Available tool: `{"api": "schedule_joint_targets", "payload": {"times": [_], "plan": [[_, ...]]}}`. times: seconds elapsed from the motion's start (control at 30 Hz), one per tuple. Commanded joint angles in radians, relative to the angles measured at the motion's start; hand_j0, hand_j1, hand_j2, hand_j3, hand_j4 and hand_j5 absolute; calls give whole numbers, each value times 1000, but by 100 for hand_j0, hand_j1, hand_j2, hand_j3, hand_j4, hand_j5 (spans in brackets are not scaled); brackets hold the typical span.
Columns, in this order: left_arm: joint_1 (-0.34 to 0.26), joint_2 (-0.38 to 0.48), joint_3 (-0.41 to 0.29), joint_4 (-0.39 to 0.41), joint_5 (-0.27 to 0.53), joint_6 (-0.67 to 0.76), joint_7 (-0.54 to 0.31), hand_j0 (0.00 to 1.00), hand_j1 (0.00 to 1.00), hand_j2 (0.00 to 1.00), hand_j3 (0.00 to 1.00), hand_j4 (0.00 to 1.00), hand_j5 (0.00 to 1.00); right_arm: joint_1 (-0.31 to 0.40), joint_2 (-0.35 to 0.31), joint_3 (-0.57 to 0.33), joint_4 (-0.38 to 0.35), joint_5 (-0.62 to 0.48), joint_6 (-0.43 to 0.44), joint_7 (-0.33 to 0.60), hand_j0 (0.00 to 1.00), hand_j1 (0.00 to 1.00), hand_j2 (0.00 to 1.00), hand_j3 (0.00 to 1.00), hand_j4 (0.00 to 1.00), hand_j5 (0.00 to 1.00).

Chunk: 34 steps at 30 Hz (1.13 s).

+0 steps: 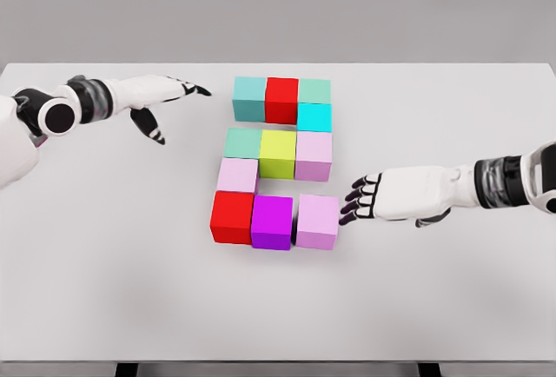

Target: Assemble the squares on the desktop into the number 2

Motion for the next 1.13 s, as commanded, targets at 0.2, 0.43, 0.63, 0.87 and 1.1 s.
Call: {"api": "schedule_joint_targets", "payload": {"times": [0.2, 0.43, 0.63, 0.87, 1.1], "plan": [[8, 75, 19, 37, 135, -71, -2, 100, 100, 100, 100, 100, 100, 0, 20, 5, -6, 3, 2, 0, 100, 100, 100, 100, 100, 100], [28, 72, 9, 45, 127, -226, -4, 100, 100, 100, 100, 100, 100, -2, 20, 5, -4, 2, 2, 0, 100, 100, 100, 100, 100, 100], [29, 66, 8, 43, 126, -229, -4, 100, 100, 100, 100, 100, 100, -12, 11, -9, 57, 5, 2, 0, 100, 100, 100, 100, 100, 100], [29, 68, 8, 43, 126, -251, -4, 100, 100, 100, 100, 100, 100, -25, 21, -207, 313, -133, 2, 0, 100, 100, 100, 100, 100, 100], [29, 71, 9, 64, 121, -280, -2, 100, 100, 100, 100, 100, 100, -25, 23, -204, 312, -132, 2, 0, 100, 100, 100, 100, 100, 100]]}}
